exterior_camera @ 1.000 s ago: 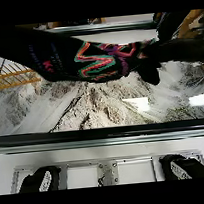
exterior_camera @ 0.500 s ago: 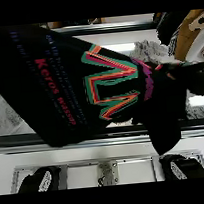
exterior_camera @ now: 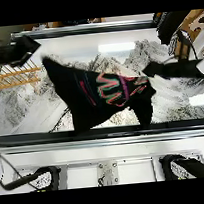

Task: Fold the clothes and pants, and hang the long-sleeved shirts on hangers.

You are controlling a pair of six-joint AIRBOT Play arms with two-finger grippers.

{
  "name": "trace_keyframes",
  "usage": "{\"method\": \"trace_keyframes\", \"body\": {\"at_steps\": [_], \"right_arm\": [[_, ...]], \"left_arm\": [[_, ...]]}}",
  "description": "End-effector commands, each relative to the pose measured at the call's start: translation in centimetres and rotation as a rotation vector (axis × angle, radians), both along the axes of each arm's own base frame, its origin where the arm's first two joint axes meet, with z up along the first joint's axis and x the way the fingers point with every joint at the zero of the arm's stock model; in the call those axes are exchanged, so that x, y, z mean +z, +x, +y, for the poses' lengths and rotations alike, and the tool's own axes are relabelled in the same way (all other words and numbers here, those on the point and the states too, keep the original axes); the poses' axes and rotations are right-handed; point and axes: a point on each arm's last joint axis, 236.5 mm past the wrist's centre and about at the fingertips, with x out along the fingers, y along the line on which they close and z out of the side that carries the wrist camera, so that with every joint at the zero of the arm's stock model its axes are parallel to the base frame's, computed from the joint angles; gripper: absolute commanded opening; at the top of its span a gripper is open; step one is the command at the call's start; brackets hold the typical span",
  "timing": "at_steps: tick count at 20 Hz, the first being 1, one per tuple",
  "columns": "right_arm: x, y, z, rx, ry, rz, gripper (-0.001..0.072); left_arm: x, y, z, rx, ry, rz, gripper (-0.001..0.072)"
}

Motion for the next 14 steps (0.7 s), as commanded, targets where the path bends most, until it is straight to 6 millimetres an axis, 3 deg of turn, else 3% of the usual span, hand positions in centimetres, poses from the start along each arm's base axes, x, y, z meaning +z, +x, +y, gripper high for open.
{"method": "trace_keyframes", "body": {"at_steps": [1,3,6,7,11,14], "right_arm": [[2.0,5.9,-2.9,-0.084,-0.032,-0.147,0.0674],[4.1,5.1,-5.0,-0.116,-0.038,-0.166,0.0673],[4.2,0.8,-6.8,-0.094,-0.078,-0.074,0.0672],[3.9,-0.6,-6.8,-0.061,-0.110,-0.049,0.0672],[2.1,-4.8,-5.8,-0.005,-0.135,0.008,0.0672],[0.5,-6.4,-5.5,-0.005,-0.126,0.040,0.0672]], "left_arm": [[-3.2,2.8,-0.9,-0.018,-0.020,0.083,0.0671],[-4.0,1.3,1.2,-0.021,0.070,0.155,0.0671],[-8.6,-4.0,5.3,0.016,0.277,0.336,0.0672],[-10.5,-6.2,5.8,0.020,0.304,0.390,0.0671],[-19.5,-16.4,3.5,-0.021,0.241,0.593,0.0671],[-25.2,-21.8,1.7,0.038,0.143,0.660,0.0672]]}}
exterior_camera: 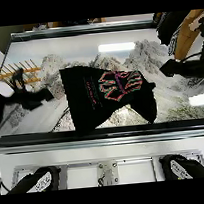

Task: Fold the clothes and pants, and hang the long-sleeved shirts on hangers.

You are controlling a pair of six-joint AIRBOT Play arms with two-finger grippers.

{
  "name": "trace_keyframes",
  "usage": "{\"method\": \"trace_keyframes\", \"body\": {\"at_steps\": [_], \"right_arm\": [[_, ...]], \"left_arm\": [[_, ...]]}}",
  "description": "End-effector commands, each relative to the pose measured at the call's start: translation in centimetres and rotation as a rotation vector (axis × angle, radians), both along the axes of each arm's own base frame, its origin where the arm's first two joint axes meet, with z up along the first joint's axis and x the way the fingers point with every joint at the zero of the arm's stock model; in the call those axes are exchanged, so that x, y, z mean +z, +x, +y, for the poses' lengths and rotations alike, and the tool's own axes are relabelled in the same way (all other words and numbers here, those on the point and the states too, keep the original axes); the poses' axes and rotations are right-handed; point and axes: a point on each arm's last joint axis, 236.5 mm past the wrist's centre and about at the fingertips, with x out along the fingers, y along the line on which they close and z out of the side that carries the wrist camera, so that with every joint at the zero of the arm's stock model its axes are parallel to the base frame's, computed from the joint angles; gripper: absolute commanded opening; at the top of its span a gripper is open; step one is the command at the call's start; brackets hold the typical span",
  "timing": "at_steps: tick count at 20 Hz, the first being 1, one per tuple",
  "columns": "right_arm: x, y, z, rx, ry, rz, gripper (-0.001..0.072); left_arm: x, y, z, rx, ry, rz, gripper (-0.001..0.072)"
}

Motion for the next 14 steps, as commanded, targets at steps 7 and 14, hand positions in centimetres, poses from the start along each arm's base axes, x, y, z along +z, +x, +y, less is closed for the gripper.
{"method": "trace_keyframes", "body": {"at_steps": [7,14], "right_arm": [[-2.7,-3.0,2.6,0.036,0.111,0.074,0.0672],[-2.7,-3.0,2.6,0.037,0.112,0.075,0.0672]], "left_arm": [[-10.0,-7.6,-4.4,0.249,-0.238,0.076,0.0672],[-13.1,-9.6,-10.4,0.128,-0.267,0.197,0.0672]]}}
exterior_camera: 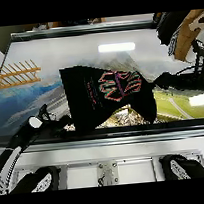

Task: Fold the clothes and pants, and hang the long-sleeved shirts on hangers.

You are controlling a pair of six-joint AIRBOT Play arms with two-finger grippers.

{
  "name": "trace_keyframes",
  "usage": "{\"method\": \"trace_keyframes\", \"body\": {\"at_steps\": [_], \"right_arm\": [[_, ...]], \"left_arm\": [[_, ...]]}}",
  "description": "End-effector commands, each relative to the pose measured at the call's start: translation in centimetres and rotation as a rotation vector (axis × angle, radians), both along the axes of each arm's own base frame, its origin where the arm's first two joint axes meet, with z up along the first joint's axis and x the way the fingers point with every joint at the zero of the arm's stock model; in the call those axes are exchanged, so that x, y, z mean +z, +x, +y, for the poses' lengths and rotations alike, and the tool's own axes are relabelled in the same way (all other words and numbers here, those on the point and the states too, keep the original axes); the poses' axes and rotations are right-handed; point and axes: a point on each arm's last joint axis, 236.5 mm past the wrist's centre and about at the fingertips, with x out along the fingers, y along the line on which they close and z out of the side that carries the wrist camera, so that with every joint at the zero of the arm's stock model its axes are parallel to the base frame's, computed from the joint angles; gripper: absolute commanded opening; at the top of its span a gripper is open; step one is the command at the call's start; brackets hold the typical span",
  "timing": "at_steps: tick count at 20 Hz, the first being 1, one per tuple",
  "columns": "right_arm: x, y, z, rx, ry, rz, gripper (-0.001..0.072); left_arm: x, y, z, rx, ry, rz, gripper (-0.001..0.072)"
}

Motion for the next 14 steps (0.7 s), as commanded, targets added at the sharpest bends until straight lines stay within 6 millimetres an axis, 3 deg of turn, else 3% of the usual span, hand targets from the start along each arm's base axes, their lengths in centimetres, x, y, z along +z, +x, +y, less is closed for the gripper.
{"method": "trace_keyframes", "body": {"at_steps": [1,5,7,8,9,10,11,14], "right_arm": [[0.0,0.0,0.1,0.001,0.008,0.001,0.0672],[0.0,0.0,0.1,0.001,0.008,0.000,0.0672],[0.0,0.0,0.1,0.001,0.007,0.000,0.0672],[0.0,0.0,0.1,0.001,0.008,0.000,0.0672],[0.0,-0.1,0.1,0.002,0.007,0.001,0.0672],[0.0,-0.1,0.0,0.001,0.004,0.001,0.0672],[-0.2,0.0,-0.4,-0.008,-0.009,0.004,0.0672],[-1.4,-0.3,-3.6,-0.071,-0.075,0.032,0.0672]], "left_arm": [[-1.1,-0.7,-3.0,-0.036,-0.032,0.021,0.0672],[-2.0,-1.9,-5.0,-0.097,-0.041,0.070,0.0672],[-1.5,-1.8,-6.6,-0.159,-0.045,0.070,0.0670],[-1.1,-1.4,-7.4,-0.185,-0.046,0.056,0.0604],[-0.8,-0.9,-7.8,-0.226,-0.034,0.038,0.0306],[-0.5,-0.6,-7.6,-0.269,-0.004,0.024,0.0091],[0.1,0.1,-7.1,-0.294,0.019,0.007,0.0007],[3.8,3.1,-3.8,-0.273,0.069,-0.085,0.0007]]}}
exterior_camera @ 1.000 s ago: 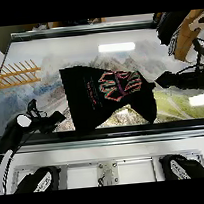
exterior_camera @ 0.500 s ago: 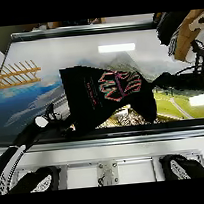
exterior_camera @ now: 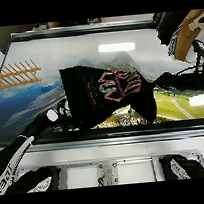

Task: Fold the clothes and pants, and hang the long-sleeved shirts on hangers.

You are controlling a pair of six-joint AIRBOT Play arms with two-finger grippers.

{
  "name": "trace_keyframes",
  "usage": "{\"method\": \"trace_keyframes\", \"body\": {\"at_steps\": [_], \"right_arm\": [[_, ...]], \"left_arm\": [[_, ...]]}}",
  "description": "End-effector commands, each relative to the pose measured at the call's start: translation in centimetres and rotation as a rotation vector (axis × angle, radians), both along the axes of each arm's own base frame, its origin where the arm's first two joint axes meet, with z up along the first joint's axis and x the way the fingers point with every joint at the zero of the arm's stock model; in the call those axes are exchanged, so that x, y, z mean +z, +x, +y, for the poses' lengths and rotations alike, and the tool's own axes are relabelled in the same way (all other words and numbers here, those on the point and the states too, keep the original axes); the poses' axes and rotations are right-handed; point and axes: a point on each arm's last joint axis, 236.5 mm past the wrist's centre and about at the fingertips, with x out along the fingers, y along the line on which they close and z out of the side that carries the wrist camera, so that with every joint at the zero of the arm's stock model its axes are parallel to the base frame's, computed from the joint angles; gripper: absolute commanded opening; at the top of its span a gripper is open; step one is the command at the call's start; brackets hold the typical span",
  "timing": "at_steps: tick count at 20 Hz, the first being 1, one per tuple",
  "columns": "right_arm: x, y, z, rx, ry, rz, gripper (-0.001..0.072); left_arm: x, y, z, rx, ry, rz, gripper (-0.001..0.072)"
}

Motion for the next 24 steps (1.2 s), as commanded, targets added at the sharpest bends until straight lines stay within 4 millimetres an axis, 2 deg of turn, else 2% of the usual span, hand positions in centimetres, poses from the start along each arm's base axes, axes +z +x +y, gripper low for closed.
{"method": "trace_keyframes", "body": {"at_steps": [1,3,5,7,9,11,14,16,18,19,20,21,22,23,24], "right_arm": [[-1.9,-0.5,-3.5,-0.083,-0.060,0.052,0.0672],[-5.7,-2.0,-6.2,-0.175,-0.068,0.162,0.0672],[-11.0,-3.7,-7.2,-0.222,-0.047,0.285,0.0672],[-15.9,-4.6,-6.8,-0.245,-0.013,0.370,0.0672],[-19.3,-4.6,-5.1,-0.264,0.080,0.429,0.0672],[-21.3,-4.3,-2.5,-0.212,0.144,0.478,0.0672],[-23.0,-4.1,2.5,-0.093,0.204,0.519,0.0672],[-23.8,-4.2,4.9,-0.038,0.191,0.529,0.0672],[-24.2,-4.2,6.5,0.004,0.165,0.515,0.0669],[-24.2,-4.0,6.9,0.016,0.154,0.503,0.0565],[-24.2,-3.9,7.1,0.021,0.148,0.494,0.0359],[-24.0,-3.7,7.2,0.027,0.141,0.486,0.0118],[-23.5,-3.3,6.9,0.044,0.119,0.471,0.0012],[-22.2,-2.5,6.3,0.069,0.087,0.439,0.0012],[-19.6,-1.2,5.5,0.104,0.039,0.381,0.0011]], "left_arm": [[4.2,3.1,3.8,0.018,0.053,-0.116,0.0007],[6.8,4.5,7.1,0.104,0.064,-0.197,0.0007],[8.3,4.8,9.8,0.191,0.069,-0.244,0.0007],[8.5,4.2,11.5,0.246,0.076,-0.260,0.0007],[8.5,3.6,12.4,0.269,0.082,-0.268,0.0006],[8.4,3.1,12.7,0.282,0.084,-0.271,0.0006],[8.2,2.8,12.6,0.280,0.083,-0.268,0.0006],[8.2,2.9,12.6,0.281,0.083,-0.270,0.0007],[8.2,2.9,12.6,0.281,0.084,-0.272,0.0007],[8.2,2.9,12.6,0.281,0.084,-0.272,0.0007],[8.2,2.9,12.6,0.281,0.084,-0.272,0.0007],[8.2,2.9,12.6,0.281,0.084,-0.273,0.0007],[8.7,3.2,12.7,0.278,0.087,-0.284,0.0006],[10.0,4.0,12.8,0.271,0.087,-0.316,0.0006],[12.6,5.2,13.0,0.269,0.086,-0.374,0.0007]]}}
